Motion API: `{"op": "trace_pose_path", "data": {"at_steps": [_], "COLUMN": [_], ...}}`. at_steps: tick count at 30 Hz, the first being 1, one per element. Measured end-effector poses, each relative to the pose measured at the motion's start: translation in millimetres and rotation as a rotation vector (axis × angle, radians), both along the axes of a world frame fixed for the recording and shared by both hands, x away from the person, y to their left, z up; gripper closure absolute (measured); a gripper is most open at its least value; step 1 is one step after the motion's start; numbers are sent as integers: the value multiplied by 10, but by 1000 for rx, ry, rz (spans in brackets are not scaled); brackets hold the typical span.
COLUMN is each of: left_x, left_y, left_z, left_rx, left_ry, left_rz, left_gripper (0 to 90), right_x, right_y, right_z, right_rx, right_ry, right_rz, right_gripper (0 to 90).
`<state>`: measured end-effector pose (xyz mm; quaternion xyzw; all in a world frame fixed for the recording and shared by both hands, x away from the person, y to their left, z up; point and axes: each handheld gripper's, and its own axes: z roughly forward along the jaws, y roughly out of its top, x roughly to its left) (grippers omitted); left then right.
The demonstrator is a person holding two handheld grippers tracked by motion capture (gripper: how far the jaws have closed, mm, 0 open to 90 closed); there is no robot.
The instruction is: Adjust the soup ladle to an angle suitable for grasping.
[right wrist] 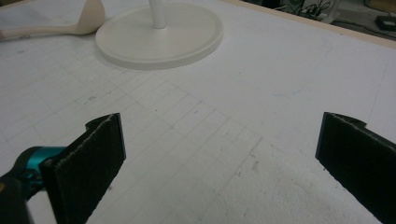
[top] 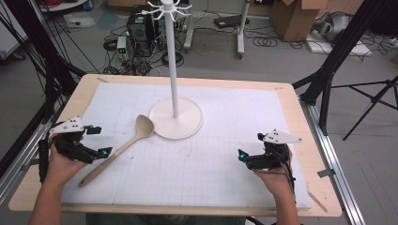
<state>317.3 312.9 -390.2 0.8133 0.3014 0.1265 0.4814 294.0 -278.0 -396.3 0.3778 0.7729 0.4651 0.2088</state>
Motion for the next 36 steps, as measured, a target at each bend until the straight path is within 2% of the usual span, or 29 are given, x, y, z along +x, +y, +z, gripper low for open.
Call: {"op": "trace_pose_path", "data": {"at_steps": [14, 25, 31, 36], "left_x": [1, 1, 32, 57], "left_y": [-20, -28, -48, -123], "left_z": [-4, -2, -19, -69], "left_rx": [3, 8, 27, 62], "left_ry": [1, 0, 8, 29], "left_rz": [-9, -14, -9, -15], "left_gripper": [17, 17, 17, 16], "right_x": [1, 5, -25, -25], "right_y": [-5, -17, -26, -49], "right_z": [-16, -16, -11, -9], "right_rx": [-23, -21, -30, -25], "right_ry": [11, 14, 12, 8], "right_rz": [-5, -10, -14, -14], "right_gripper": [0, 0, 0, 0]}}
